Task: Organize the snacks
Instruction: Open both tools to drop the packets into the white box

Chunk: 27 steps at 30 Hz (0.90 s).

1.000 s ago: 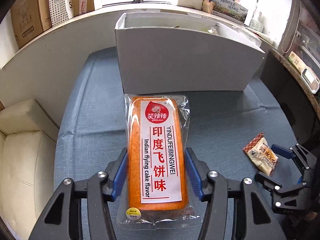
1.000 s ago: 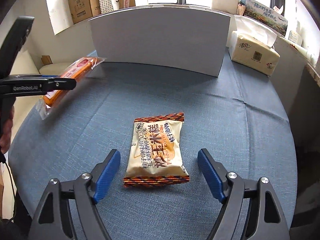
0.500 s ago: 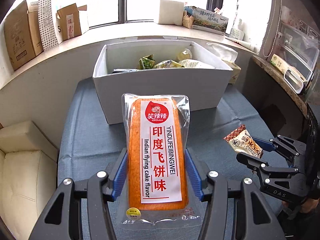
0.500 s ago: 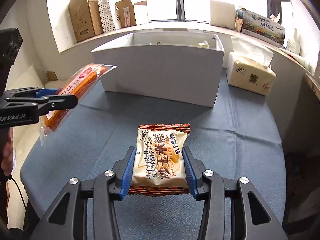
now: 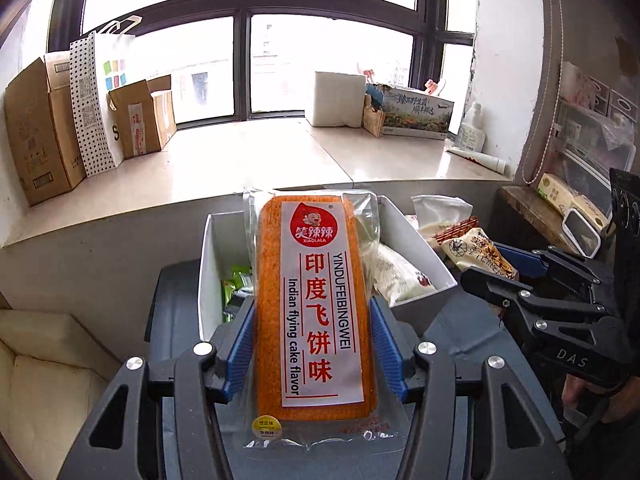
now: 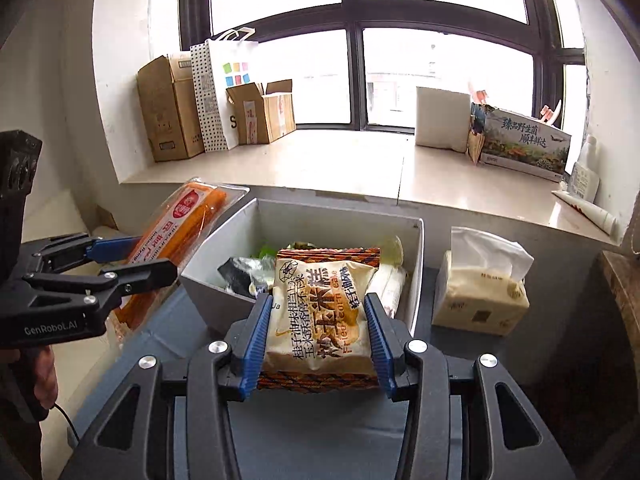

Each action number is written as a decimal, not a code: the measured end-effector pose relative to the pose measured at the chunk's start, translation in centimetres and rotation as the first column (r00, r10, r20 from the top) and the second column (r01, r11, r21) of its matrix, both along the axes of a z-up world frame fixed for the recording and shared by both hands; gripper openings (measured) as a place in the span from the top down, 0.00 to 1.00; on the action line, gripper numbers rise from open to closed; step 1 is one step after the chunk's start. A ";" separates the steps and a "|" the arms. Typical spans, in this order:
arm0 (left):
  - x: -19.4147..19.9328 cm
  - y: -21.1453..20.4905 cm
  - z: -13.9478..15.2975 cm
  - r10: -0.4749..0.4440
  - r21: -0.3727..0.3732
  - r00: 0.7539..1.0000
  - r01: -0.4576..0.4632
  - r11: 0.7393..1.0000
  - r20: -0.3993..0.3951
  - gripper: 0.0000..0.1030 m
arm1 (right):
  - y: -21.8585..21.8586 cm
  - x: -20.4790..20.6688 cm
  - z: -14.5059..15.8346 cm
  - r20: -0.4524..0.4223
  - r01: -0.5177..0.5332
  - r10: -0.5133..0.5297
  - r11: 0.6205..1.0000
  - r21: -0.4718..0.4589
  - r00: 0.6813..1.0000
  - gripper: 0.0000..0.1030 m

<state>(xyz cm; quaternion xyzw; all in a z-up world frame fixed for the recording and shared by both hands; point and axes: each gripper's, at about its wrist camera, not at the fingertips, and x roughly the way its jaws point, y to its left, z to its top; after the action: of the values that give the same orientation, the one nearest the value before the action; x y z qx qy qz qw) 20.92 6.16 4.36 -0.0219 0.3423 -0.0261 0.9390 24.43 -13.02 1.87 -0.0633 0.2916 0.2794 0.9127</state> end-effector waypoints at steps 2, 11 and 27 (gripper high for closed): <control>2.3 0.7 0.3 0.008 -0.014 1.000 -0.008 1.000 -0.005 0.42 | 0.8 2.4 0.7 -0.007 0.006 -0.006 1.000 0.008 1.000 0.52; 9.6 3.3 -1.3 0.071 0.050 0.997 -0.069 0.996 -0.040 0.07 | 3.4 10.9 -1.3 -0.070 0.066 -0.069 0.997 -0.039 0.995 0.08; -1.5 -1.7 3.1 0.148 0.144 0.975 -0.172 0.975 0.168 0.00 | -1.2 -0.4 3.5 0.135 0.095 -0.096 0.995 0.012 0.986 0.00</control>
<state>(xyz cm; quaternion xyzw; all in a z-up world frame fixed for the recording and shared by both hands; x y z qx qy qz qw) 19.44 4.42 7.49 0.0268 0.2657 0.0753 0.9607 24.08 -14.23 5.33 -0.0654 0.2308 0.2314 0.9428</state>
